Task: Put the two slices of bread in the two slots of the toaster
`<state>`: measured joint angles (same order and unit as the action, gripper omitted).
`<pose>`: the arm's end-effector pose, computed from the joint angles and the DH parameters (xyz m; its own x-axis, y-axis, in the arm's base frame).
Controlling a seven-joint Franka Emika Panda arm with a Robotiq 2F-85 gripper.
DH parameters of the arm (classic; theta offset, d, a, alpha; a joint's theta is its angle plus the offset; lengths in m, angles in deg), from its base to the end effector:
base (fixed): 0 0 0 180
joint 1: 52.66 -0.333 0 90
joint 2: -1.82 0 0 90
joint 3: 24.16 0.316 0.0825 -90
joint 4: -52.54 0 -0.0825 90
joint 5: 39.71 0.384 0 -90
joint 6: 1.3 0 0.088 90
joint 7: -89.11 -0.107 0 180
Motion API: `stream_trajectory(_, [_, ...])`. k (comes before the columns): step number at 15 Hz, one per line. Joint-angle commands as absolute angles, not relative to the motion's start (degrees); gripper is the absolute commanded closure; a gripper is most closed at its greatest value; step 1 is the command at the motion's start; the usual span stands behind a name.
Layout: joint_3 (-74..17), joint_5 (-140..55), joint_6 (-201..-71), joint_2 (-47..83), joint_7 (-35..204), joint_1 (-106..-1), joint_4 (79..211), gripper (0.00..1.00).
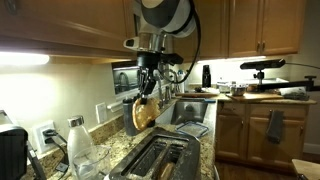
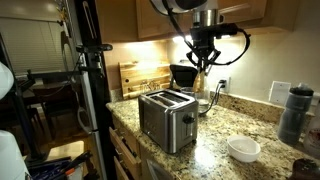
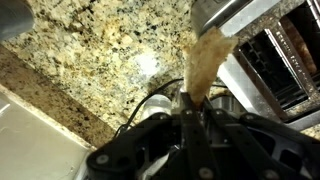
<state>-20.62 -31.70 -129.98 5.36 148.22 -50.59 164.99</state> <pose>0.5924 0.0186 0.4645 0.5311 0.8181 0.2206 0.8182 -0.5629 0.1174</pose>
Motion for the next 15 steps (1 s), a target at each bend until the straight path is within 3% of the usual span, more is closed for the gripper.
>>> stream_trajectory(1, [-21.2,-29.4,-126.3,2.7,151.5,-51.0,165.9,0.91])
stream_trajectory(15, [-21.5,-25.0,-119.4,2.6,160.2,-51.1,164.2,0.91])
